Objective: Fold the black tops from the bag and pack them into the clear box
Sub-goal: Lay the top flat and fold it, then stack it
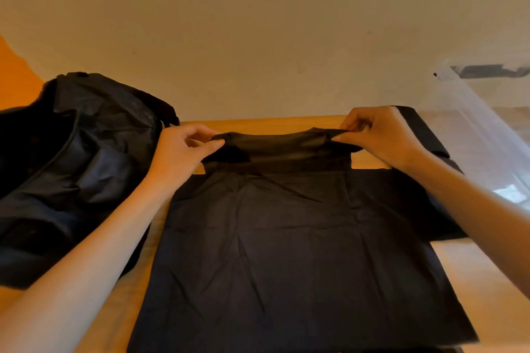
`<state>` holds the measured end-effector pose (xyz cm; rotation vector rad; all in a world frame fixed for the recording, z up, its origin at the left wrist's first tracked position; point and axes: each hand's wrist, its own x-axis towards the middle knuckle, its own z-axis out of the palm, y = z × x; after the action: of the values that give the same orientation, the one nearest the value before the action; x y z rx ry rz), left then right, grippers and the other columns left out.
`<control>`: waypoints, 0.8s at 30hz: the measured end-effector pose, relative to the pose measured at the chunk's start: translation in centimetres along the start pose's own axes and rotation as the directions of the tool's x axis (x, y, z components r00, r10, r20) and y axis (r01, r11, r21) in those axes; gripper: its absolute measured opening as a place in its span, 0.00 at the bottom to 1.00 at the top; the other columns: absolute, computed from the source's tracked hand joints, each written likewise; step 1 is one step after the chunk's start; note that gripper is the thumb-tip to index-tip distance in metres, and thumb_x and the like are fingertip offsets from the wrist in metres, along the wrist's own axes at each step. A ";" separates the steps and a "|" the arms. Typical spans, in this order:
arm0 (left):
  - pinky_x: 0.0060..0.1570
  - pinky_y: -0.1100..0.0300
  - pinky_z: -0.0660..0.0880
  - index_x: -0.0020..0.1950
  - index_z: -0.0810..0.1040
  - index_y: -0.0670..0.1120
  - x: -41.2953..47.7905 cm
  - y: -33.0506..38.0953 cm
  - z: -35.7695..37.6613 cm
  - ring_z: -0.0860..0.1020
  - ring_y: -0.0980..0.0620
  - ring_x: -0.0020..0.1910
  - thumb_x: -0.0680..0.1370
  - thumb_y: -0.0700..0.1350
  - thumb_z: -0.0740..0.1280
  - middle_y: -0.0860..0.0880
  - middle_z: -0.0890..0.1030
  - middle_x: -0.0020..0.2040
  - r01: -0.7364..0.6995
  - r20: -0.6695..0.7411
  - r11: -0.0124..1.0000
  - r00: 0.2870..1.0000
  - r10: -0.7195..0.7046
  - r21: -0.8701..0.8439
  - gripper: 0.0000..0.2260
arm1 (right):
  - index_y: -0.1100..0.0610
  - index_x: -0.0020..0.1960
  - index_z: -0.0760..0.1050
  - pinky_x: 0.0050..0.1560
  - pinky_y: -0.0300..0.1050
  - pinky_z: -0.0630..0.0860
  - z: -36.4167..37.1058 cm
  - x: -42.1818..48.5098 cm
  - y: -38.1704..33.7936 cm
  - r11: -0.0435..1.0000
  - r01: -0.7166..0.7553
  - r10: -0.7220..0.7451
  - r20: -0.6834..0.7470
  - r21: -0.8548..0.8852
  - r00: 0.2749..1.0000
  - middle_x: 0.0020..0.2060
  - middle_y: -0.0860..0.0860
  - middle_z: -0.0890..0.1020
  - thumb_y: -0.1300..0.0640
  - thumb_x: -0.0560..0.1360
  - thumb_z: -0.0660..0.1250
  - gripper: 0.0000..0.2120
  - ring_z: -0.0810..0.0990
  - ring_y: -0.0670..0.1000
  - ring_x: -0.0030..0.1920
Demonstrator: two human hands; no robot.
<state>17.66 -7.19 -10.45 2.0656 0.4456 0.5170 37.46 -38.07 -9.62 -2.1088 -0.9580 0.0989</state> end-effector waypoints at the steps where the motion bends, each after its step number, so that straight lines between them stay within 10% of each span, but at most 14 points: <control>1: 0.45 0.64 0.78 0.46 0.85 0.50 -0.8 0.1 -0.4 0.80 0.56 0.40 0.75 0.41 0.76 0.55 0.83 0.42 -0.018 0.016 1.000 1.000 0.018 -0.012 0.05 | 0.55 0.43 0.82 0.40 0.29 0.74 0.0 -1.0 -0.3 0.998 0.065 -0.065 -0.025 -0.010 0.998 0.35 0.45 0.83 0.55 0.70 0.79 0.06 0.81 0.40 0.37; 12: 0.51 0.55 0.79 0.48 0.87 0.49 -9.3 -0.1 -1.8 0.82 0.51 0.47 0.72 0.42 0.78 0.55 0.82 0.45 -0.338 0.277 0.925 0.918 0.283 0.173 0.07 | 0.54 0.44 0.85 0.51 0.44 0.71 1.0 -9.1 0.4 0.823 0.493 -0.486 0.098 -0.283 0.868 0.41 0.46 0.82 0.46 0.75 0.70 0.12 0.78 0.48 0.45; 18: 0.48 0.65 0.72 0.51 0.87 0.50 -10.8 -1.9 -1.7 0.78 0.60 0.48 0.72 0.40 0.79 0.60 0.79 0.47 -0.454 0.350 0.844 0.869 0.349 0.286 0.10 | 0.52 0.47 0.85 0.50 0.44 0.70 1.6 -10.9 0.8 0.703 0.572 -0.534 0.217 -0.424 0.817 0.43 0.46 0.82 0.45 0.78 0.66 0.13 0.78 0.50 0.46; 24: 0.52 0.52 0.74 0.53 0.88 0.50 -11.3 -2.4 -1.8 0.75 0.57 0.49 0.78 0.55 0.66 0.57 0.80 0.50 -0.548 0.402 0.731 0.826 0.396 0.406 0.14 | 0.52 0.51 0.86 0.46 0.47 0.76 1.6 -12.0 0.8 0.693 0.556 -0.504 0.242 -0.460 0.829 0.45 0.46 0.83 0.44 0.80 0.64 0.15 0.79 0.49 0.46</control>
<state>6.90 -10.30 -13.73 2.7462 -0.1748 0.4040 28.81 -45.32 -14.13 -2.1992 -1.7863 -0.4038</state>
